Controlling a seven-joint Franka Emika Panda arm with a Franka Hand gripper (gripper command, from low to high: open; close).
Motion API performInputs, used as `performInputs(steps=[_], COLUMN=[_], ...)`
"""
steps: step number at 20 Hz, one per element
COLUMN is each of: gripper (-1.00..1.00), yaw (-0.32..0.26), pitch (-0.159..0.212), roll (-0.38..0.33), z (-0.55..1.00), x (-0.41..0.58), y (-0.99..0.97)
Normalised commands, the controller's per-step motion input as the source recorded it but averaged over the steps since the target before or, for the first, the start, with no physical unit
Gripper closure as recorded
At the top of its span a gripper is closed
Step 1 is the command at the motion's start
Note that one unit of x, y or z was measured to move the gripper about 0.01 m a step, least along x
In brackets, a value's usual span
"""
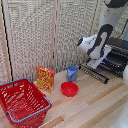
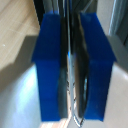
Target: Extend the gripper towards the oven tray handle. Grasp the handle and carefully pull the tray out of the oven. Move the gripper above the red bowl. Grab the red bowl gently. Lift the bowl and place it onto the oven tray.
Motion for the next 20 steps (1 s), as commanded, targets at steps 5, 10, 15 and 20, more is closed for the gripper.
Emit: performInputs(steps=[5,10,15,20], gripper=[1.00,1.00,1.00,1.00], yaw=[-0.144,-0.104,-0.037,-0.031], pitch=[0.007,0.045,0.063,0.066], roll=[-0.010,-0.069,-0.084,-0.030], z=[0.57,0.22,-0.11,-0.23], x=[0.175,0.194,0.210,0.149], y=[0.54,0.52,0.65,0.99])
